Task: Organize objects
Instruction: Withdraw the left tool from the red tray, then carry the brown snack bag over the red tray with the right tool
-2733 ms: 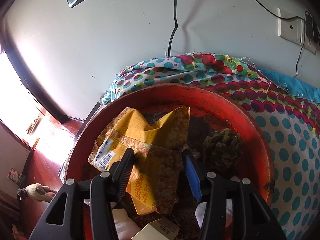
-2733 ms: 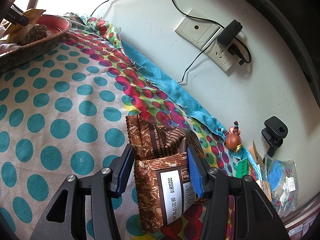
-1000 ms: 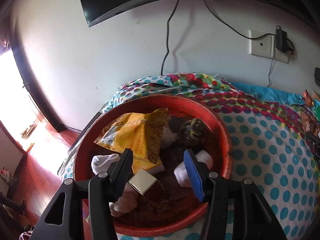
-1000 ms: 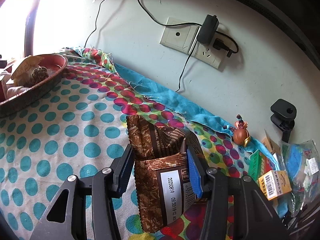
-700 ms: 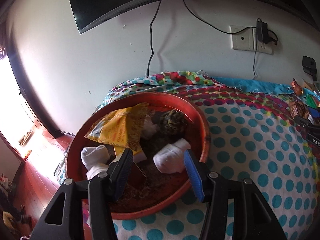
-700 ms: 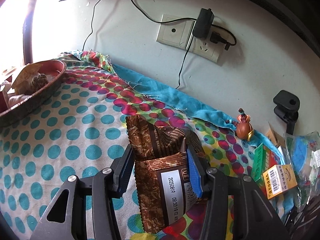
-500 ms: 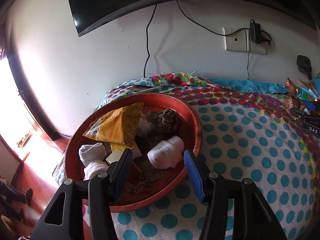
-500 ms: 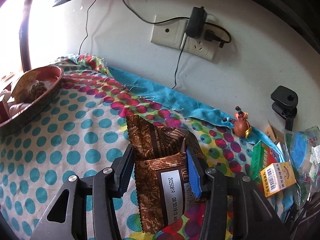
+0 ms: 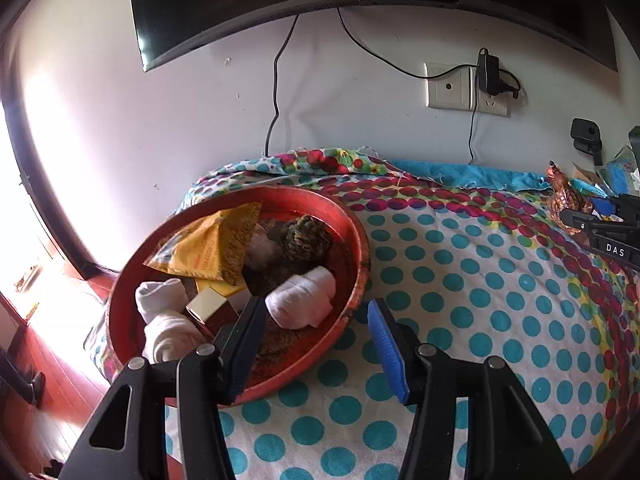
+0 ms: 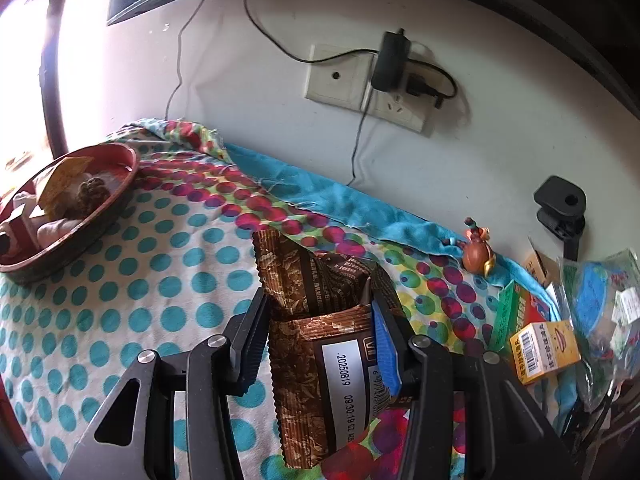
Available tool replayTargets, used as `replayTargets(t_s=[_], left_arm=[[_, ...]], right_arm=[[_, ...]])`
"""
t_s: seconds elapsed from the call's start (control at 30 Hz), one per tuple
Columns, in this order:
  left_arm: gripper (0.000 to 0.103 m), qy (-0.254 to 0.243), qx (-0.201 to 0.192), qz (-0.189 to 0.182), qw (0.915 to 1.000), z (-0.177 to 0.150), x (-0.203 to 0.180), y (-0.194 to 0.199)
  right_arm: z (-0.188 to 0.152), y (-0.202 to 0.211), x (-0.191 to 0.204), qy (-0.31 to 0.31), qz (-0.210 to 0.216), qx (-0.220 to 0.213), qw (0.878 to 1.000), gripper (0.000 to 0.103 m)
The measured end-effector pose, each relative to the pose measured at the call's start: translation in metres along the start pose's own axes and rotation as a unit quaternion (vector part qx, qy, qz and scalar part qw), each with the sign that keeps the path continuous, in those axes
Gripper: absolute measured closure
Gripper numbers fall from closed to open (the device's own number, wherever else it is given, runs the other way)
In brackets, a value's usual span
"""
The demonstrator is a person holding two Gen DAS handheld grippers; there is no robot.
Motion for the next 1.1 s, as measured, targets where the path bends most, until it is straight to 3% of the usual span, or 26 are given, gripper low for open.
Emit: replayTargets(t_s=[0.5, 1.1], left_arm=[[0.048, 0.014, 0.018, -0.017, 0.9996, -0.004, 0.01, 0.001], [0.048, 0.063, 0.032, -0.017, 0.9974, -0.007, 0.055, 0.038]], right_arm=[[0.045, 0.008, 0.058, 0.065, 0.02, -0.036, 0.997, 0.059], [0.102, 0.03, 0.159, 0.099, 0.1, -0.1, 0.985, 0.058]])
Point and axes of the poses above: each gripper's, at about its wrist camera, not at the fingertips, and y roughly against the way its jaws point, x to its left, z to its top, the point moved 2 cm from there along -y, roughly the way its jaws point, and after that the axes turned 2 degrees about y, right-handed, at the moved point
